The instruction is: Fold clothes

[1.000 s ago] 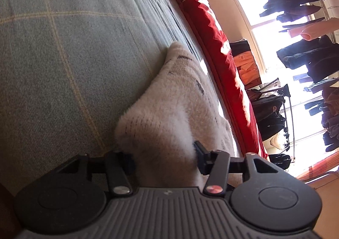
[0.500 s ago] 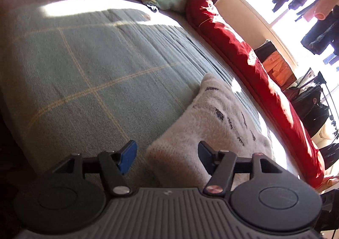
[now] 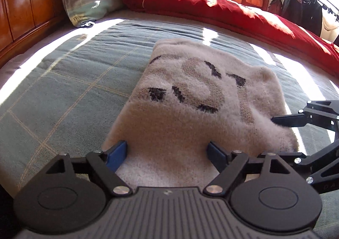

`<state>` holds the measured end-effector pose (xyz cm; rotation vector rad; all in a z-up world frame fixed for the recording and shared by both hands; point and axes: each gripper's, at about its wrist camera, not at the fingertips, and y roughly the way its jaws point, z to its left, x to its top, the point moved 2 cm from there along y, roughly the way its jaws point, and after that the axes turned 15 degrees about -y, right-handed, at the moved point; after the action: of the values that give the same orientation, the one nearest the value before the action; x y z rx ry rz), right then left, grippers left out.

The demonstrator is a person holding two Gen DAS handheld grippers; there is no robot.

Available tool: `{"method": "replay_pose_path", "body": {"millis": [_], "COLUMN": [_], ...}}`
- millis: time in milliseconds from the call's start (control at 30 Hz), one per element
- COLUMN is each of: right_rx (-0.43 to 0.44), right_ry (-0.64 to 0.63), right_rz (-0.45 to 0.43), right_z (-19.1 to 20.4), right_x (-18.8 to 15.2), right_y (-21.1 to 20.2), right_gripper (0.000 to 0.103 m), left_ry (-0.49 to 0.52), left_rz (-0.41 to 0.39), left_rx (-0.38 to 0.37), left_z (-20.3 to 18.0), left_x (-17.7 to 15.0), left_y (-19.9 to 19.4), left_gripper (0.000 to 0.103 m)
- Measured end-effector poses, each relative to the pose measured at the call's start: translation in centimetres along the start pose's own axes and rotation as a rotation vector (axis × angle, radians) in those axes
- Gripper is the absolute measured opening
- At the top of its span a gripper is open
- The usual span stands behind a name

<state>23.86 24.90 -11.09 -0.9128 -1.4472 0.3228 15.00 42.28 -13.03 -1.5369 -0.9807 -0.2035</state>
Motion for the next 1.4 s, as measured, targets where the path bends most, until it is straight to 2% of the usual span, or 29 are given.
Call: {"method": "replay_pose_path", "body": {"millis": [100, 300, 400, 533, 667, 833, 900, 967, 1033, 1233, 1300, 1400], "right_rx": [-0.003, -0.015, -0.028, -0.03, -0.086, -0.134, -0.152, -0.169, -0.181, -0.208, -0.221, -0.237], "right_ry": [-0.01, -0.004, -0.007, 0.08, 0.168, 0.262, 0.277, 0.281, 0.287, 0.302, 0.313, 0.341], "right_rz": [-0.007, 0.005, 0.032, 0.071, 0.118, 0.132, 0.13, 0.124, 0.118, 0.118, 0.123, 0.141], "right_z": [0.3, 0.8, 1.1, 0.6, -0.1, -0.5, -0.4, -0.2, 0.0, 1.0, 1.1, 0.8], "right_x": [-0.1, 0.0, -0.1, -1.1, -2.8, -4.3, -4.6, -4.9, -5.2, -6.6, -7.3, -8.5], "right_y": [0.0, -0.9, -2.1, -4.4, -7.0, -10.3, -11.7, -13.0, -14.2, -17.3, -18.2, -19.1], "right_gripper": [0.08, 0.082, 0.087, 0.089, 0.089, 0.09, 0.09, 0.093, 0.094, 0.096, 0.098, 0.098], "left_ry": [0.012, 0.0, -0.013, -0.015, 0.016, -0.009, -0.006, 0.023, 0.071, 0.157, 0.156, 0.144], "left_rz": [-0.007, -0.024, -0.019, -0.021, -0.043, -0.007, -0.002, -0.034, -0.087, -0.17, -0.134, -0.041], "left_rx": [0.003, 0.018, 0.006, -0.02, -0.072, -0.046, -0.066, -0.096, -0.095, -0.102, -0.087, -0.018], "left_z": [-0.2, -0.7, -1.1, -2.3, -4.3, -5.7, -6.3, -7.1, -8.3, -12.4, -13.3, -13.9], "left_x": [0.0, -0.3, -1.4, -2.9, -4.3, -5.7, -5.8, -5.6, -4.8, -1.2, -0.4, -0.6], "left_y": [-0.2, -2.9, -4.1, -5.4, -6.0, -5.5, -6.4, -7.8, -8.7, -7.0, -4.9, -0.9], "left_gripper": [0.086, 0.086, 0.086, 0.086, 0.086, 0.086, 0.086, 0.086, 0.087, 0.097, 0.097, 0.097]}}
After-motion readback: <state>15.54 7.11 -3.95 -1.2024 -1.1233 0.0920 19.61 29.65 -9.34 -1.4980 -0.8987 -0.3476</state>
